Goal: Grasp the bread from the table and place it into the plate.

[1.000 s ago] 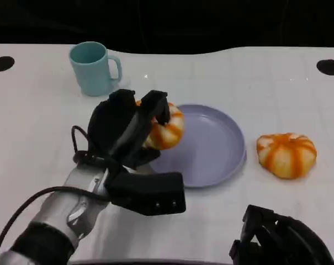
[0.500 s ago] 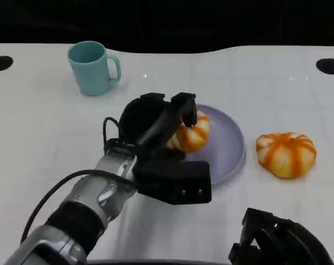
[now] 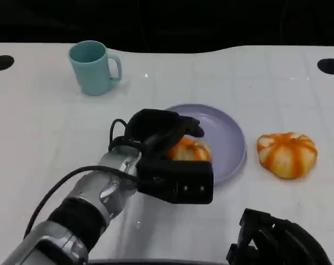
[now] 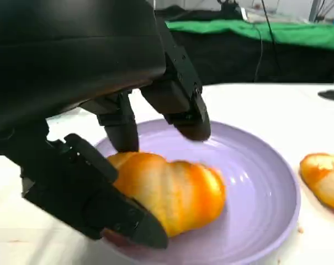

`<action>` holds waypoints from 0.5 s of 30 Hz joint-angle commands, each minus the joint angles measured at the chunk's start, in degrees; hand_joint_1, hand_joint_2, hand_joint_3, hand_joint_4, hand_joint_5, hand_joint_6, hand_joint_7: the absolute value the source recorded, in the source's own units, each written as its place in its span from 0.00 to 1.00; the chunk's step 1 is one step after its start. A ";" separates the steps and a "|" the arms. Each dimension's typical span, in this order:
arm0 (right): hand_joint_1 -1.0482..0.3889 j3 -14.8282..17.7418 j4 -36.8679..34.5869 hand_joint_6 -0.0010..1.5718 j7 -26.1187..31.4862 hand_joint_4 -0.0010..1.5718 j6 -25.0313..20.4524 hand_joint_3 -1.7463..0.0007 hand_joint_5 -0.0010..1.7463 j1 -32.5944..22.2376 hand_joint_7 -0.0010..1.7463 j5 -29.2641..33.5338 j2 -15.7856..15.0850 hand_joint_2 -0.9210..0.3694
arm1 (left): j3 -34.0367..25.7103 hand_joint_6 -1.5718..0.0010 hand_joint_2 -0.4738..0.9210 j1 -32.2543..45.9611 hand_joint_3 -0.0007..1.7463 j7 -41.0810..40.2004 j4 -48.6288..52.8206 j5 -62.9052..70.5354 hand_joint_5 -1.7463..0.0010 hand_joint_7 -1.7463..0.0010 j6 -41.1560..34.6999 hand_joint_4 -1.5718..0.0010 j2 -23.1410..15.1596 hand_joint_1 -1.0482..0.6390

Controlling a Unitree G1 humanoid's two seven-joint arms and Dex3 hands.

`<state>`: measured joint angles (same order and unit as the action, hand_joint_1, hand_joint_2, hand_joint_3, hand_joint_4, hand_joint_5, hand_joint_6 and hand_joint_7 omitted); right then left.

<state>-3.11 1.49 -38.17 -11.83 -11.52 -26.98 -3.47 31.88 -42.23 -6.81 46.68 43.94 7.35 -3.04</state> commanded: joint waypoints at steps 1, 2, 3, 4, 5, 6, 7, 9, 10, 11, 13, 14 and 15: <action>0.22 0.28 0.28 0.49 -0.30 0.55 1.00 0.87 0.91 -0.22 0.80 0.05 -0.69 0.00 | 0.71 0.82 1.00 -1.01 0.07 5.61 -3.08 0.01 0.85 1.00 -2.30 0.78 -1.67 0.25; 0.23 0.24 0.33 0.49 -0.27 0.55 1.08 0.87 0.91 -0.25 0.80 0.05 -0.67 0.00 | 1.10 0.86 1.00 -0.93 0.07 6.73 -3.92 0.46 0.88 1.00 -2.94 0.81 -2.05 0.23; 0.23 0.19 0.32 0.49 -0.25 0.55 1.20 0.87 0.91 -0.29 0.80 0.07 -0.64 0.00 | 1.50 0.89 1.00 -0.81 0.08 7.71 -4.80 0.92 0.90 1.00 -3.52 0.84 -2.47 0.20; 0.22 0.17 0.33 0.49 -0.21 0.55 1.23 0.87 0.91 -0.29 0.80 0.08 -0.66 0.00 | 1.81 0.92 1.00 -0.67 0.09 8.67 -5.71 1.33 0.91 1.00 -4.22 0.86 -2.82 0.17; 0.22 0.16 0.35 0.49 -0.13 0.55 1.18 0.87 0.91 -0.29 0.80 0.08 -0.68 0.00 | 2.01 0.95 1.00 -0.48 0.10 9.45 -6.59 1.64 0.93 1.00 -4.83 0.89 -3.11 0.14; 0.22 0.16 0.37 0.49 -0.09 0.55 1.13 0.87 0.91 -0.28 0.80 0.08 -0.71 0.00 | 2.12 0.96 1.00 -0.31 0.11 9.96 -7.26 1.79 0.94 1.00 -5.27 0.91 -3.30 0.13; 0.22 0.22 0.38 0.49 -0.06 0.55 0.94 0.87 0.91 -0.27 0.80 -0.06 -0.70 0.00 | 2.09 0.97 1.00 0.07 0.12 10.38 -8.27 1.76 0.94 1.00 -5.48 0.92 -3.66 0.11; 0.23 0.29 0.34 0.49 -0.16 0.55 0.71 0.87 0.91 -0.22 0.80 -0.37 -0.64 0.00 | 1.76 0.98 1.00 0.95 0.14 11.24 -10.34 1.22 0.95 1.00 -5.74 0.93 -4.36 0.09; 0.23 0.30 0.22 0.49 -0.22 0.55 0.88 0.87 0.91 -0.19 0.80 -0.31 -0.64 0.00 | 1.30 0.98 1.00 1.76 0.14 11.18 -11.82 0.70 0.95 1.00 -5.42 0.93 -4.88 0.08; 0.23 0.29 0.15 0.49 -0.24 0.55 1.04 0.87 0.91 -0.18 0.80 -0.22 -0.65 0.00 | 0.94 0.97 1.00 2.42 0.14 11.08 -13.01 0.29 0.94 0.99 -5.15 0.92 -5.28 0.08; 0.23 0.27 0.12 0.49 -0.19 0.55 1.06 0.87 0.91 -0.15 0.80 -0.14 -0.68 0.00 | 0.08 0.96 1.00 3.98 0.14 11.11 -15.71 -0.74 0.94 0.99 -4.41 0.90 -6.32 0.08; 0.23 0.28 0.14 0.49 -0.17 0.55 0.93 0.87 0.91 -0.15 0.80 -0.22 -0.66 0.00 | -0.41 0.95 1.00 4.69 0.15 11.32 -16.84 -1.31 0.93 0.98 -4.12 0.90 -6.68 0.08; 0.23 0.29 0.15 0.49 -0.17 0.55 0.86 0.87 0.91 -0.15 0.80 -0.28 -0.65 0.00 | -0.70 0.95 1.00 5.18 0.15 11.51 -17.64 -1.73 0.93 0.98 -3.99 0.89 -6.94 0.08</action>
<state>-3.31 1.46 -38.19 -11.23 -11.51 -26.92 -3.49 32.38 -38.89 3.80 31.37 43.48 2.87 -8.17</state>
